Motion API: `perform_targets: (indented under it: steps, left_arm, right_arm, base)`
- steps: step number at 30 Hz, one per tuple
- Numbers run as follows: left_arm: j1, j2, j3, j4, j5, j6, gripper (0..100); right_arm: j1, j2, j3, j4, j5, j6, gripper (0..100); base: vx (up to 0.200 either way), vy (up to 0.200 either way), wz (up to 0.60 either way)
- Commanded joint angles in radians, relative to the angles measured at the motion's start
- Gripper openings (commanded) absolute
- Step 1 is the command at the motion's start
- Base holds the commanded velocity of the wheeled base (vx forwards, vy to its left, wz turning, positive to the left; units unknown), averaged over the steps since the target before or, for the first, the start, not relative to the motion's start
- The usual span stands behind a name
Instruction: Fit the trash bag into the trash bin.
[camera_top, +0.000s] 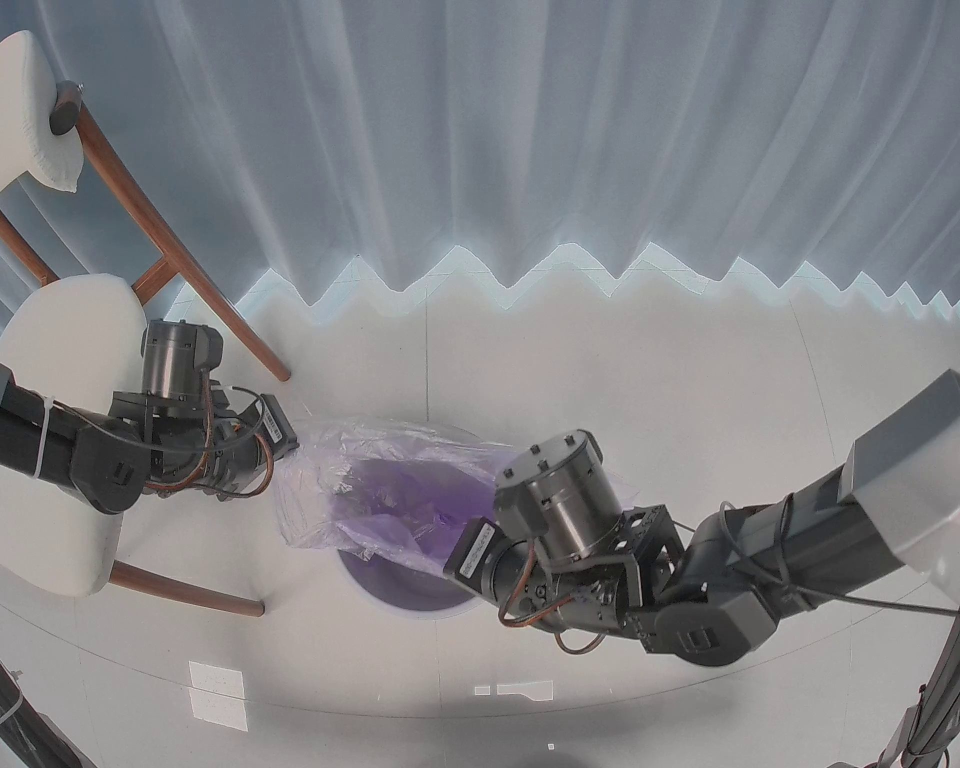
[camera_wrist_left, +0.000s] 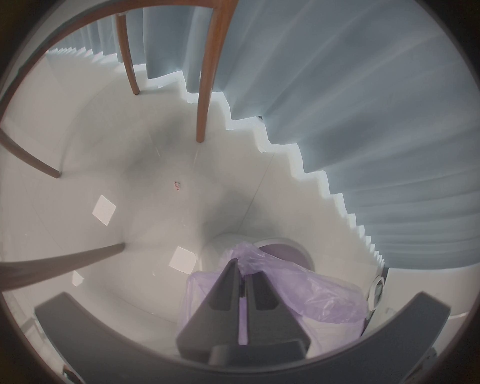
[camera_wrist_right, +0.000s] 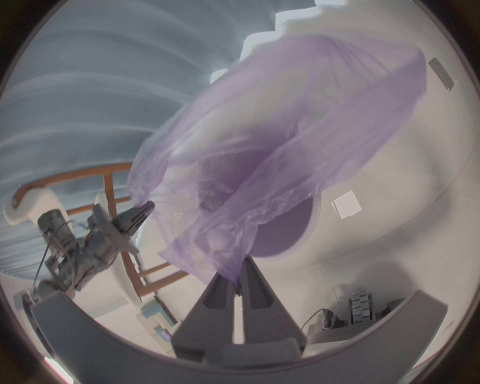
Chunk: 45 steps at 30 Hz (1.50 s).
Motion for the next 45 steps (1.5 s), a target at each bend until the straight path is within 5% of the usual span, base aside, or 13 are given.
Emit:
perform_targets:
  steps: [1, 12, 22, 33, 45]
  left_arm:
    - [0.017, 0.026, 0.083, -0.030, 0.002, 0.096, 0]
    - [0.018, 0.068, 0.112, -0.082, 0.005, 0.276, 0]
    - [0.032, 0.121, 0.121, -0.091, 0.044, 0.282, 0]
    - [0.049, 0.265, 0.120, -0.272, 0.113, 0.285, 0]
    - [0.066, 0.326, 0.106, -0.346, 0.114, 0.280, 0]
  right_arm:
    - [0.088, 0.026, 0.040, -0.013, 0.000, 0.007, 0]
    - [0.194, 0.167, 0.037, -0.111, -0.017, -0.001, 0]
    - [0.211, 0.270, 0.022, -0.125, -0.036, -0.010, 0]
    - [0.200, 0.379, 0.023, -0.197, -0.115, -0.159, 0]
    - [0.151, 0.403, 0.019, -0.194, -0.163, -0.165, 0]
  base:
    - [0.000, 0.000, 0.00]
    - [0.000, 0.000, 0.00]
    - [0.000, 0.000, 0.00]
    - [0.000, 0.000, 0.00]
    - [0.000, 0.000, 0.00]
